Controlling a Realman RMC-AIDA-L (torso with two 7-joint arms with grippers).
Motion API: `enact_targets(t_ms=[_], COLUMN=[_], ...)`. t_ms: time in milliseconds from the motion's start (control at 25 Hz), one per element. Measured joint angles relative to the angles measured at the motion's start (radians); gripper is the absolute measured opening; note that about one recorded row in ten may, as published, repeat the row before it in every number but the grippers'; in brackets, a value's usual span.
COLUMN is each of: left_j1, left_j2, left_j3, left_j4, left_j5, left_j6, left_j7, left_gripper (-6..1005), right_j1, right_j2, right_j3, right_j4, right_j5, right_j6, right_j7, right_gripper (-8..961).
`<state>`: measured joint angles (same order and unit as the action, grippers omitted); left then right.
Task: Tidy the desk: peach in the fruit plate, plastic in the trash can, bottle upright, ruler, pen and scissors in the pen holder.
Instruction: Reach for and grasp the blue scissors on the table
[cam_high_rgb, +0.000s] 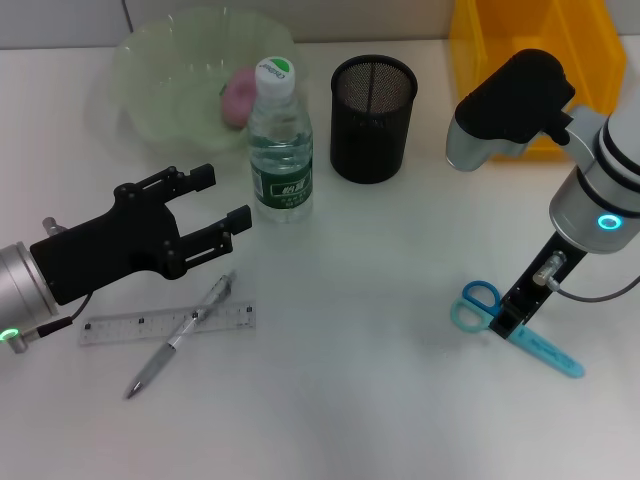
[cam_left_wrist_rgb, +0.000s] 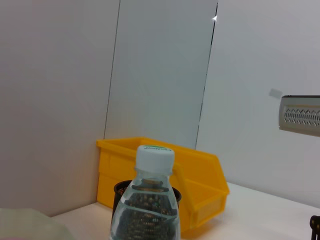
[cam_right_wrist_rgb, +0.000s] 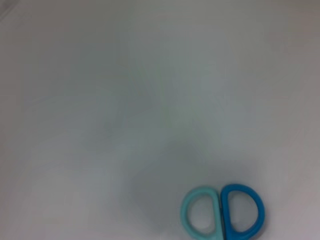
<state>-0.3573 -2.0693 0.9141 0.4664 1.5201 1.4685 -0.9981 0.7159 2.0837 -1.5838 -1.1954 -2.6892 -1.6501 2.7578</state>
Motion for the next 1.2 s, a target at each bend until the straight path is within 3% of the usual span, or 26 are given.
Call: enact_targets(t_ms=[120,1200], left_j1=[0.0,-0.008], left_j2=[0.0,0.001], left_j3=[-0.001,0.005], left_j4=[0.0,0.0], left_j5=[0.0,0.002], left_j6=[-0.004,-0.003], left_j7=[0.001,0.011], left_gripper=[726,725], right_j1=[0.0,0.006], right_j2=[0.0,0.004], right_j3=[-0.001,-0.039], right_j4=[0.005,0.042], right_j5=[0.0,-0.001], right_j6=[0.003,0.028], right_j7=[0.005,0.01], right_gripper=[481,472])
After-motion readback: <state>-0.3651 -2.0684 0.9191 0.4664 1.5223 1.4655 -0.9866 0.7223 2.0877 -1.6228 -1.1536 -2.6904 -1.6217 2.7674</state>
